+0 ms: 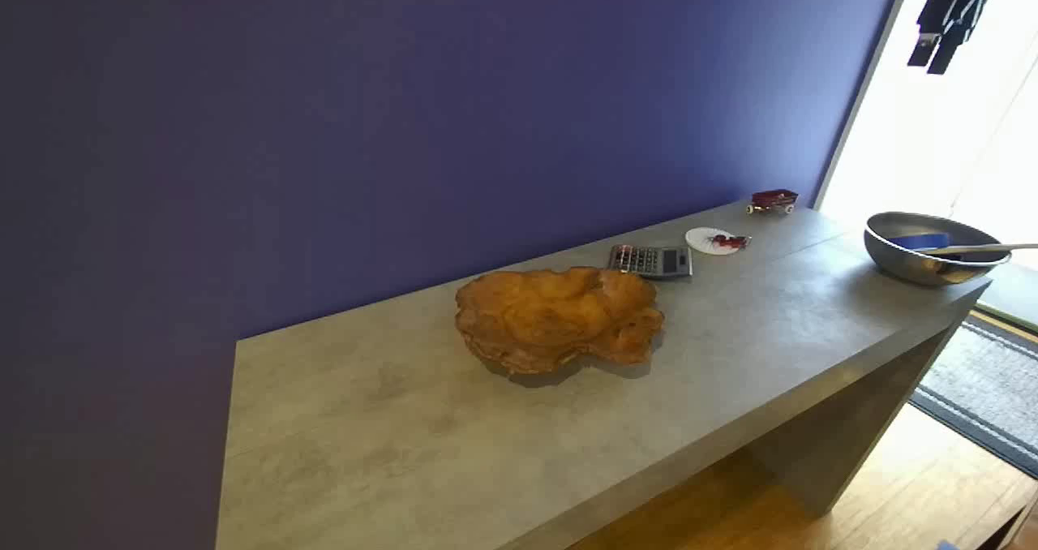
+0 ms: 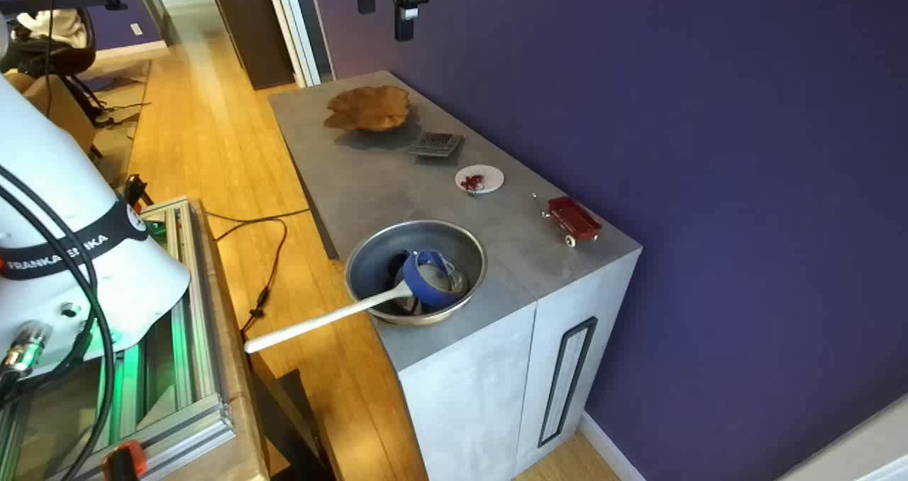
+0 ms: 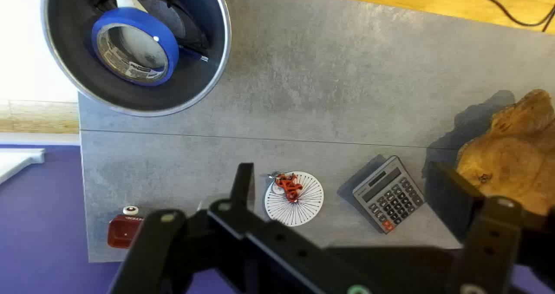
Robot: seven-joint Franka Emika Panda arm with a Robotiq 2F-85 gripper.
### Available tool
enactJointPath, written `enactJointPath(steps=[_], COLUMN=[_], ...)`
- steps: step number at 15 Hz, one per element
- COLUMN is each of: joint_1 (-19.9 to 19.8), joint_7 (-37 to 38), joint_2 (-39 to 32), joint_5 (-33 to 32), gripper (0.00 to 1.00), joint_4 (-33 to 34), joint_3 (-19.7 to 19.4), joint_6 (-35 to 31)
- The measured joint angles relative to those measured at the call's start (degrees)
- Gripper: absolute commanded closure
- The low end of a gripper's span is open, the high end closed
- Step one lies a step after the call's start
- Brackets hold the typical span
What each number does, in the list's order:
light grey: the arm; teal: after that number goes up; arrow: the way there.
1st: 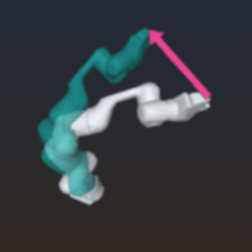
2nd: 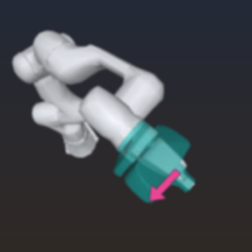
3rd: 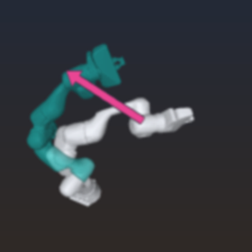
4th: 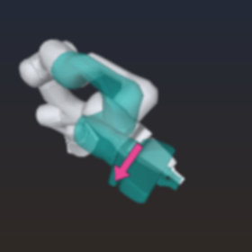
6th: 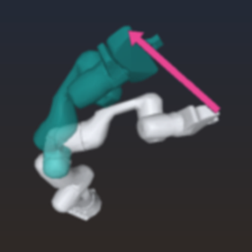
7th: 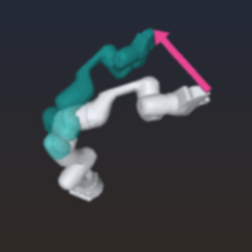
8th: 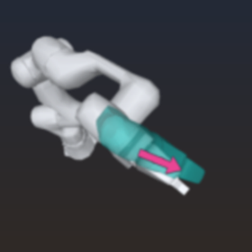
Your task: Pick up the red key chain and put it in the brown bowl
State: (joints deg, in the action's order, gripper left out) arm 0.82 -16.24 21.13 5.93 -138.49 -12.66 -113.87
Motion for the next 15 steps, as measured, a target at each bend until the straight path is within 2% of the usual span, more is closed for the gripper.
enactJointPath(steps=[7,11,13,15], joint_1=[-0.2,2.18,5.45,9.77], joint_7=[-0.16,-4.02,-8.93,-16.71], joint_2=[-0.03,-0.34,-1.22,-3.29], joint_5=[0.55,10.29,15.07,20.38], gripper=[0.0,0.0,0.0,0.0], joint_4=[-0.1,-5.25,-9.68,-13.96], joint_3=[0.35,1.92,2.81,2.79], joint_6=[-0.73,-17.36,-25.87,-31.43])
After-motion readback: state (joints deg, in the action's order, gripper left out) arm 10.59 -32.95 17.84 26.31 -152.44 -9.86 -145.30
